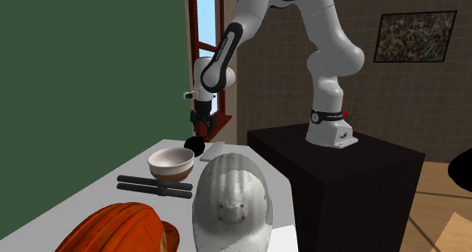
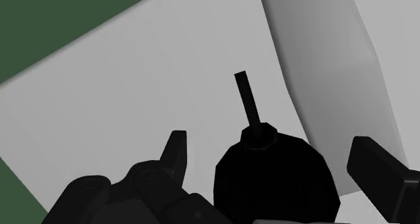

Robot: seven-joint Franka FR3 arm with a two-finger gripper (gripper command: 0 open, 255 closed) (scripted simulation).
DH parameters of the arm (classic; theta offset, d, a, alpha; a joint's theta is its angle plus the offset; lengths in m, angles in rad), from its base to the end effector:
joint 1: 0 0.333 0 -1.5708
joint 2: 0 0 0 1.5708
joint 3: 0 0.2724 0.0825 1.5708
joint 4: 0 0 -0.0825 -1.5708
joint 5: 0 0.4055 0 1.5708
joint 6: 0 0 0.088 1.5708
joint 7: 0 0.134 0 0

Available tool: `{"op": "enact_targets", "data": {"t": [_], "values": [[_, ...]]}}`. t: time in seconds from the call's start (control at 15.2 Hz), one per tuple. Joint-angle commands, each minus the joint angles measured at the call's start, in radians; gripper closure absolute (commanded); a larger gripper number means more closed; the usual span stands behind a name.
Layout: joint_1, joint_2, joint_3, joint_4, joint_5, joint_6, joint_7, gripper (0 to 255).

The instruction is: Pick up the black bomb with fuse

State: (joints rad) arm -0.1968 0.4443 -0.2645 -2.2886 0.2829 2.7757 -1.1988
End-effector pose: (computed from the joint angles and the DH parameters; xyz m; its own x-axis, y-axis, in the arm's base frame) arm 0.4591 -0.2560 0.0833 0.8745 0.4840 0.0309 0.4815 -0.8741 0.0633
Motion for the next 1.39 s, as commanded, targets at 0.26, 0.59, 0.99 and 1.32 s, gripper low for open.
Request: {"op": "enact_targets", "data": {"t": [0.26,0.59,0.99,1.32], "values": [[-0.031,0.064,0.036,0.018,0.033,0.047,-0.028,0],[-0.031,0.062,0.036,0.015,0.033,0.048,-0.029,255],[-0.025,0.051,0.028,0.014,0.027,0.037,-0.024,255],[0.005,-0.016,-0.01,-0.003,-0.008,-0.013,0.003,255]]}}
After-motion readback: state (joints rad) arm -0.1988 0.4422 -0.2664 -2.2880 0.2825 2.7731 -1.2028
